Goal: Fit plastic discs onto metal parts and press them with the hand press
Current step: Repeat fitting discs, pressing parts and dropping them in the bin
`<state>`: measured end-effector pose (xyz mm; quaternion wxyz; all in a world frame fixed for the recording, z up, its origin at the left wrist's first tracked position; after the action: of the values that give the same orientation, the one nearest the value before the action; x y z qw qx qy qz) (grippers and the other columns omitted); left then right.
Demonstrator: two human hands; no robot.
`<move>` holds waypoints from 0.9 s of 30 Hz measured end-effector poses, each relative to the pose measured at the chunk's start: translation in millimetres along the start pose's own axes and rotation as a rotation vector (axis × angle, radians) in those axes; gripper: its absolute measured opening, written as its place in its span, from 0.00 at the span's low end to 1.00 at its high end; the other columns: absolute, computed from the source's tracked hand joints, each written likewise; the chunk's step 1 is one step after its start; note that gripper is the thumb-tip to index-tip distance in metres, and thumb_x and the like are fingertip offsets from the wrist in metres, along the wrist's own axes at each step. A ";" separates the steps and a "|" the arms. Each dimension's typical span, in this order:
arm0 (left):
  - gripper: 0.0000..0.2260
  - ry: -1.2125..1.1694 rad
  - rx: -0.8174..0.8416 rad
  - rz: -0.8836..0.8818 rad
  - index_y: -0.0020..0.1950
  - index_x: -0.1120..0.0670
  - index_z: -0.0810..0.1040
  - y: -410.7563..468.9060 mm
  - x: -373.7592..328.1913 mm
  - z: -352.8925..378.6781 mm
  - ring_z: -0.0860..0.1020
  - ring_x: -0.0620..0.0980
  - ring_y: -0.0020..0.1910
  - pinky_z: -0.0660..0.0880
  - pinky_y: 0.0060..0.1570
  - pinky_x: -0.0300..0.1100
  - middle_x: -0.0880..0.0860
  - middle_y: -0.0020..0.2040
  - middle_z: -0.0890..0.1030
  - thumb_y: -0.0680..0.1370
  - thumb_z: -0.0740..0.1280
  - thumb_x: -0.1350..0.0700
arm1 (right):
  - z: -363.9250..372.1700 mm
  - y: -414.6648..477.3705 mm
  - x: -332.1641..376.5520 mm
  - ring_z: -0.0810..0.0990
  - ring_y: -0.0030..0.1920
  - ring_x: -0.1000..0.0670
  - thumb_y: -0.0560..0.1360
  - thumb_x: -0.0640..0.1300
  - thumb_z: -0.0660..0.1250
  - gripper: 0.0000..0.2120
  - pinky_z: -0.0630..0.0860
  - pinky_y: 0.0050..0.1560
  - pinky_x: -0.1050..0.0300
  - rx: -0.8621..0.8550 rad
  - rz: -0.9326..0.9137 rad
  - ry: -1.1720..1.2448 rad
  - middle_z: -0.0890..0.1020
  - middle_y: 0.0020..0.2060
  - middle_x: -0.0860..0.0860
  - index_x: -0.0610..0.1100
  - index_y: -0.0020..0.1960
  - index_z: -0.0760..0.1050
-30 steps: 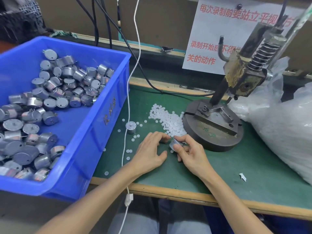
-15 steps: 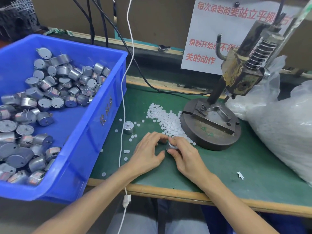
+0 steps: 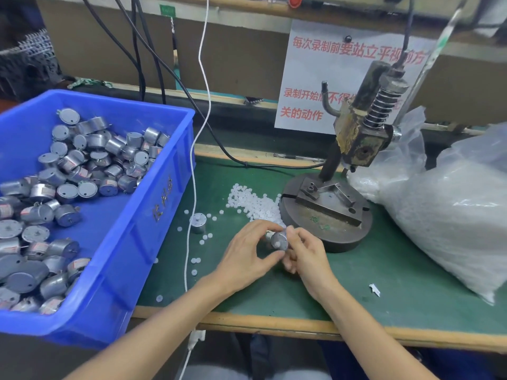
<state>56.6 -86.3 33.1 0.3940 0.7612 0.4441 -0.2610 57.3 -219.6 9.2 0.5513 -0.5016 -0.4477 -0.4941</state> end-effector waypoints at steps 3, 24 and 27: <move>0.13 -0.045 0.004 -0.012 0.52 0.54 0.79 20.0 -16.6 9.8 0.72 0.40 0.44 0.66 0.48 0.29 0.46 0.47 0.79 0.69 0.75 0.55 | -8.6 -1.4 3.8 0.63 0.19 0.53 0.82 0.53 0.53 0.22 0.59 0.21 0.63 -0.083 0.169 0.214 0.82 0.34 0.38 0.38 0.43 0.77; 0.14 0.171 -0.120 0.018 0.61 0.50 0.76 131.9 -19.7 82.9 0.74 0.45 0.56 0.53 0.54 0.35 0.47 0.56 0.80 0.77 0.66 0.48 | -97.1 12.1 67.7 0.68 0.22 0.54 0.82 0.41 0.55 0.16 0.64 0.24 0.65 -0.505 -0.239 -0.091 0.79 0.26 0.49 0.42 0.39 0.75; 0.14 0.165 -0.126 0.026 0.61 0.51 0.76 130.3 -20.5 82.6 0.74 0.46 0.54 0.53 0.54 0.35 0.47 0.54 0.80 0.77 0.66 0.48 | -112.1 35.1 139.8 0.75 0.36 0.53 0.80 0.41 0.57 0.12 0.72 0.40 0.59 -0.678 -0.470 -0.140 0.81 0.37 0.57 0.46 0.47 0.79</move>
<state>158.0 -203.1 50.6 0.4065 0.7596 0.4806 -0.1639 107.4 -344.2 132.9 0.1955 -0.5712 -0.3984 -0.6905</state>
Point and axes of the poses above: each hand's wrist, its own y-axis towards the middle knuckle, its own z-axis out of the palm, x = y × z, the point moved 4 cm from there along y, towards the middle knuckle
